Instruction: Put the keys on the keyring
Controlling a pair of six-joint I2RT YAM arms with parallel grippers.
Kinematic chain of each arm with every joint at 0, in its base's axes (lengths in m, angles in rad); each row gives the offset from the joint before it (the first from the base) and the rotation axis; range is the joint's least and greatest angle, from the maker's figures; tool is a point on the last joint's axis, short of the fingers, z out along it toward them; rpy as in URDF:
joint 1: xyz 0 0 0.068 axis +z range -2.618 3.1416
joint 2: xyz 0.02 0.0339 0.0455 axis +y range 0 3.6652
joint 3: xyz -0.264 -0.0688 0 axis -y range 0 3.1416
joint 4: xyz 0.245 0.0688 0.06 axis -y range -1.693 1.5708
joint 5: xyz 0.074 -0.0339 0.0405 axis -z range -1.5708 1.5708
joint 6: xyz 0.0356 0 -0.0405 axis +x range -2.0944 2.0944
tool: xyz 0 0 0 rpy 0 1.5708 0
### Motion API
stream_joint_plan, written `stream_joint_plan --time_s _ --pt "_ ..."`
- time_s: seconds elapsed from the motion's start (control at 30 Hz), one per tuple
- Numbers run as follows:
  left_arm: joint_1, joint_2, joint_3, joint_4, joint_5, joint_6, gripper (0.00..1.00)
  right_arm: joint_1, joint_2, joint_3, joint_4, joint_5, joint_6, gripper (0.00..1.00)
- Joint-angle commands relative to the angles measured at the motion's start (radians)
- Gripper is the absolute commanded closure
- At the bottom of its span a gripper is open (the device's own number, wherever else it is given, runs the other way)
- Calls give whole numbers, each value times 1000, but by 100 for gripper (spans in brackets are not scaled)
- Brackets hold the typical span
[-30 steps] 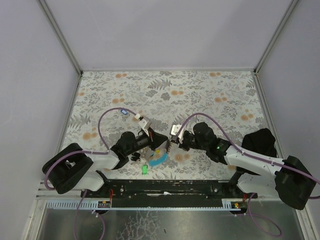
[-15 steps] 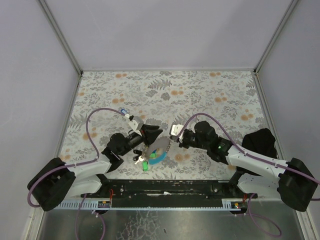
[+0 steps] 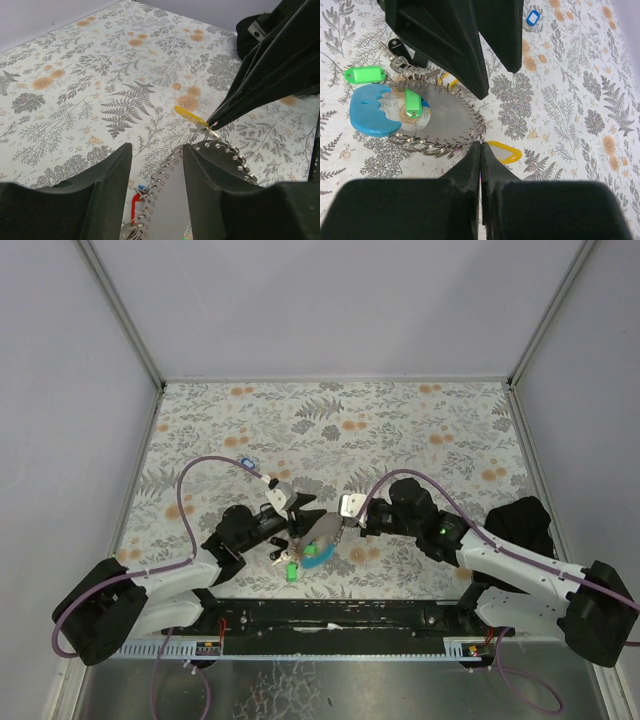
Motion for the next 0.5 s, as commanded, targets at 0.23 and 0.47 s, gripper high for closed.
stream_joint_plan --time_s 0.23,0.47 --pt "10 -1 14 15 237 210 52 10 -39 113 -98 -89 -52 100" --pt "26 37 48 17 396 255 54 11 -57 134 -157 -83 -54 100"
